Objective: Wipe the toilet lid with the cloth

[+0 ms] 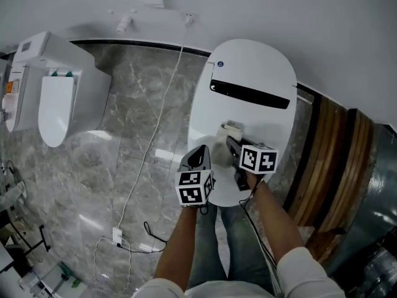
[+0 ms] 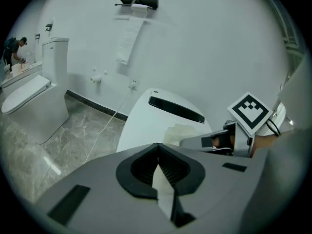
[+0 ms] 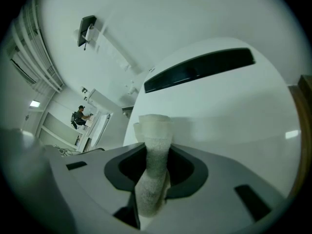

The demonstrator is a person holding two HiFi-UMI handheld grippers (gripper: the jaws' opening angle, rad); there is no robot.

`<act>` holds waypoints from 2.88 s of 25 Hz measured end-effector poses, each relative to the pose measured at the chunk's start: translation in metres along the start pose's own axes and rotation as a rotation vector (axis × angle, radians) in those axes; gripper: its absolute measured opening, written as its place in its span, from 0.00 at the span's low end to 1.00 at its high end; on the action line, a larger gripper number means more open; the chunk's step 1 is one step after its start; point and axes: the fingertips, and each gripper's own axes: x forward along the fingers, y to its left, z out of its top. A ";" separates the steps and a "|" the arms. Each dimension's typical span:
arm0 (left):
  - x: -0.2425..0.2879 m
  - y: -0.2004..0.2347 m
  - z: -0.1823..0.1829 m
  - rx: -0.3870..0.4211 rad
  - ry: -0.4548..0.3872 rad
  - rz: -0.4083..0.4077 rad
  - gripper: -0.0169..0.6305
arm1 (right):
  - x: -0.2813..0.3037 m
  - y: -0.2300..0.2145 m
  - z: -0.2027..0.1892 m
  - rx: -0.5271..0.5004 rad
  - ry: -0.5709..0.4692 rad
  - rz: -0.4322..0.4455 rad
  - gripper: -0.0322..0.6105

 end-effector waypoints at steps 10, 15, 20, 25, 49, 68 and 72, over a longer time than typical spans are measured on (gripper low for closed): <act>0.010 -0.037 -0.014 0.034 0.023 -0.037 0.05 | -0.103 -0.148 -0.011 0.004 -0.016 -0.227 0.21; 0.001 -0.031 -0.019 0.049 0.030 -0.019 0.05 | -0.125 -0.182 -0.018 0.070 -0.052 -0.316 0.21; -0.016 -0.013 -0.028 0.084 0.046 0.001 0.05 | -0.106 -0.110 -0.018 0.050 -0.096 -0.128 0.21; -0.032 0.022 -0.024 0.060 0.036 0.055 0.05 | -0.027 0.024 -0.049 0.083 -0.025 0.163 0.21; -0.024 0.011 -0.052 0.067 0.087 0.020 0.05 | -0.048 -0.038 -0.086 0.060 0.034 -0.021 0.21; -0.034 0.003 -0.070 0.040 0.098 0.028 0.05 | -0.112 -0.095 -0.111 0.149 -0.051 -0.154 0.21; -0.041 0.014 -0.078 0.040 0.106 0.049 0.05 | -0.066 -0.005 -0.134 0.129 0.005 0.020 0.21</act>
